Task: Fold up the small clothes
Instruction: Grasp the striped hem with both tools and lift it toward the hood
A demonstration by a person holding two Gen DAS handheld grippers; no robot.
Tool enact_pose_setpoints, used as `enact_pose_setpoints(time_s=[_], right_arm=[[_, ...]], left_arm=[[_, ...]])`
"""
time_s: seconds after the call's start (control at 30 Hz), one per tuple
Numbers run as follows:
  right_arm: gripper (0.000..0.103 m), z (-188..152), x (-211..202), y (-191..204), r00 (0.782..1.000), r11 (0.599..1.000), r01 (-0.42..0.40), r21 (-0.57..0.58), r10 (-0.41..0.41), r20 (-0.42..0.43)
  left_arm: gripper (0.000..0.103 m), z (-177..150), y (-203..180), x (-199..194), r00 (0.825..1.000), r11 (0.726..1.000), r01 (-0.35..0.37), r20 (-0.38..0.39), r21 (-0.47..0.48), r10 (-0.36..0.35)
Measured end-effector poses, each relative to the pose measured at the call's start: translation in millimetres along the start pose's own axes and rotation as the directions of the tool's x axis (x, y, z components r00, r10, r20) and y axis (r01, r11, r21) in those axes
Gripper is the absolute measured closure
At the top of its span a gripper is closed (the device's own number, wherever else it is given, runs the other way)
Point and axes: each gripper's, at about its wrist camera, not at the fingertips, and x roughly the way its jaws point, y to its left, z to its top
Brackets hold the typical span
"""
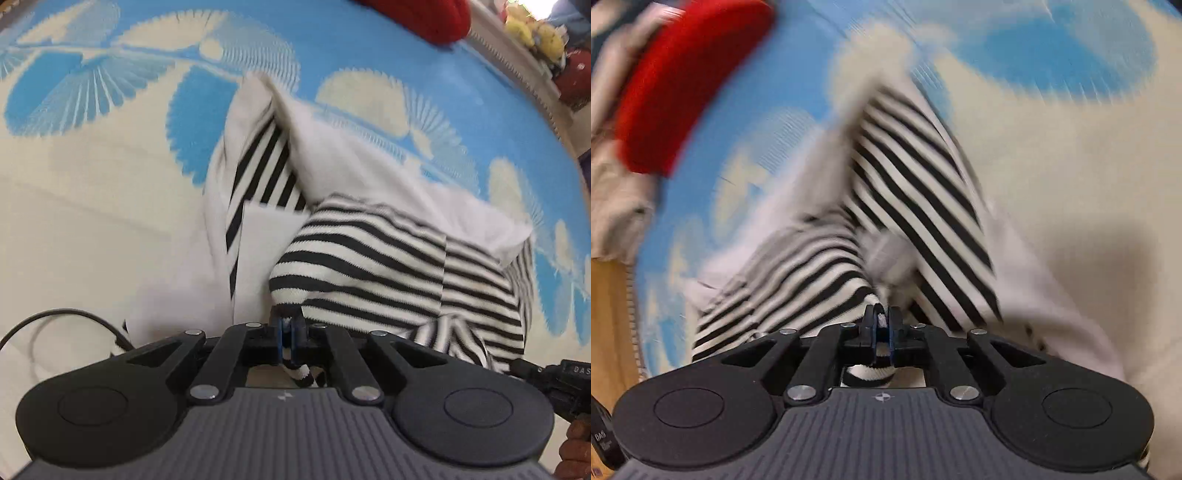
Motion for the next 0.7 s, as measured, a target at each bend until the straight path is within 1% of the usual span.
enact_pose_setpoints(time_s=[0.03,0.07,0.13,0.17,0.2,0.23,0.3,0.37,0.4,0.47,0.5,0.53,0.57,0.6,0.67,0.7], right_arm=[[0.087,1.4,-0.6,2.2,1.0,1.0,0.011,-0.005,-0.011,0.012],[0.084,3.4,-4.7,5.2,0.999,1.0,0.018,-0.015,-0.018,0.036],[0.077,9.3,-20.1,13.7,0.991,0.999,0.017,-0.052,-0.01,0.13],[0.073,9.9,-26.4,15.9,0.986,0.997,0.019,-0.079,-0.005,0.165],[0.071,11.2,-29.7,19.3,0.982,0.994,0.027,-0.11,-0.006,0.188],[0.069,11.4,-29.2,19.9,0.981,0.991,0.037,-0.127,-0.012,0.193],[0.069,10.3,-18.8,18.9,0.986,0.99,0.054,-0.133,-0.032,0.163],[0.069,8.8,-5.1,15.3,0.994,0.992,0.034,-0.124,-0.021,0.104],[0.068,8.3,2.0,15.5,0.997,0.992,0.021,-0.126,-0.012,0.072],[0.068,6.2,11.7,22.1,0.999,0.988,0.01,-0.154,-0.004,0.042],[0.067,3.7,14.8,26.4,0.999,0.983,0.007,-0.182,-0.001,0.034],[0.066,0.0,15.9,30.8,1.0,0.978,0.003,-0.208,0.002,0.025],[0.067,-2.1,16.9,33.5,1.0,0.974,-0.014,-0.226,0.016,0.008],[0.068,-4.0,17.6,35.7,0.999,0.971,-0.048,-0.235,0.045,-0.018],[0.095,-5.6,15.7,38.3,0.99,0.965,-0.135,-0.224,0.124,-0.062],[0.098,-5.7,11.7,38.1,0.982,0.961,-0.185,-0.206,0.174,-0.07]], left_arm=[[0.089,0.5,-2.5,-3.0,1.0,1.0,-0.013,0.013,0.019,0.013],[0.077,2.0,-4.9,-8.0,0.999,0.999,-0.021,0.034,0.036,0.019],[0.063,4.2,-8.0,-22.5,0.994,0.998,-0.014,0.112,0.058,0.008],[0.062,4.4,-9.0,-27.0,0.991,0.998,-0.013,0.133,0.063,0.005],[0.062,5.1,-10.5,-28.2,0.991,0.998,-0.016,0.136,0.068,0.006],[0.062,4.3,-9.1,-26.2,0.992,0.998,-0.015,0.127,0.062,0.007],[0.064,2.3,-5.7,-18.1,0.996,0.999,-0.005,0.087,0.032,0.002],[0.065,0.8,-5.6,-10.1,0.999,1.0,0.001,0.053,0.018,-0.002],[0.069,-0.2,-5.9,-8.2,0.999,1.0,-0.004,0.051,0.014,0.003],[0.094,-0.5,-5.2,-6.7,0.998,1.0,-0.01,0.06,0.02,0.009],[0.096,-0.1,-5.6,-8.1,0.998,1.0,0.002,0.066,0.025,-0.004],[0.102,-1.0,-6.6,-9.1,0.997,0.999,0.016,0.076,0.031,-0.018],[0.102,-1.5,-9.3,-13.5,0.995,0.998,0.032,0.094,0.045,-0.036],[0.102,-2.2,-12.7,-18.1,0.992,0.997,0.047,0.118,0.065,-0.054],[0.102,-2.3,-17.7,-30.0,0.982,0.991,0.087,0.16,0.102,-0.103],[0.102,-1.9,-18.0,-33.5,0.978,0.989,0.103,0.17,0.106,-0.121]])
